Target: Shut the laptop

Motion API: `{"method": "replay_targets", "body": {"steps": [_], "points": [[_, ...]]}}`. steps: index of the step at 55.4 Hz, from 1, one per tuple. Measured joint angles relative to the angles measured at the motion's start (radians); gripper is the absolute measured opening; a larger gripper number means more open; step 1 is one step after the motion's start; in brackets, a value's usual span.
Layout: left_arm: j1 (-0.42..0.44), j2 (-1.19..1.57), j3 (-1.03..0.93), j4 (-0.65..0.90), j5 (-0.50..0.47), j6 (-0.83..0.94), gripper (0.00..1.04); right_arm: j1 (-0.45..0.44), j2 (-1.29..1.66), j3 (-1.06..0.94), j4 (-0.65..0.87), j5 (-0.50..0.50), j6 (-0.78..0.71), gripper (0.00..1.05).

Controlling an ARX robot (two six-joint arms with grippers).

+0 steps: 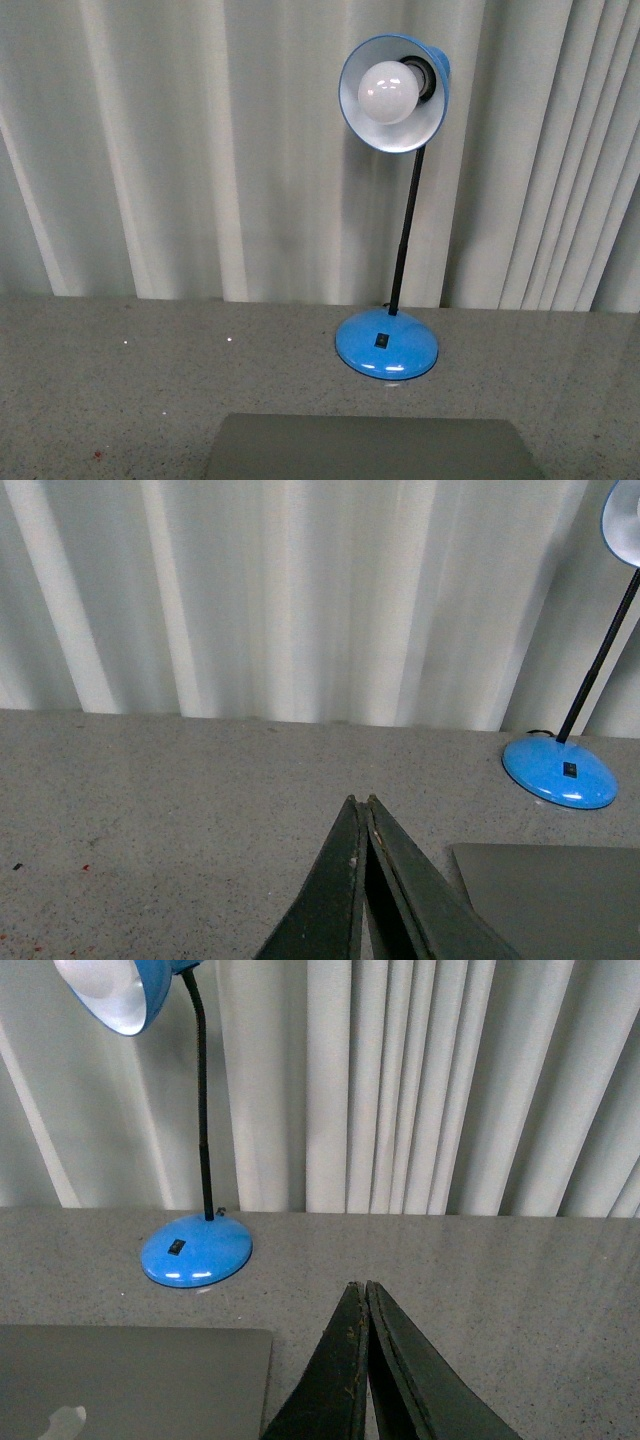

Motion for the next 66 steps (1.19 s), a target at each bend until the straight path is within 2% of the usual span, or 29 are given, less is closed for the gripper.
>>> {"method": "replay_targets", "body": {"steps": [31, 36, 42, 58, 60, 66], "points": [[0.000, -0.201, 0.000, -0.199, 0.000, 0.001, 0.04, 0.000, -0.225, 0.000, -0.221, 0.000, 0.000, 0.03], [0.000, -0.333, 0.000, -0.362, 0.000, 0.002, 0.04, 0.000, -0.252, 0.000, -0.248, 0.000, 0.000, 0.03], [0.000, -0.366, 0.000, -0.367, 0.000, 0.002, 0.04, 0.000, -0.385, 0.000, -0.413, -0.002, 0.000, 0.03], [0.000, -0.367, 0.000, -0.371, 0.000, 0.002, 0.04, 0.000, -0.419, 0.000, -0.422, -0.002, 0.000, 0.03], [0.000, -0.367, 0.000, -0.371, 0.000, 0.002, 0.09, 0.000, -0.419, 0.000, -0.422, -0.002, 0.000, 0.06], [0.000, -0.367, 0.000, -0.371, 0.000, 0.002, 0.29, 0.000, -0.419, 0.000, -0.422, -0.002, 0.000, 0.26]]}}
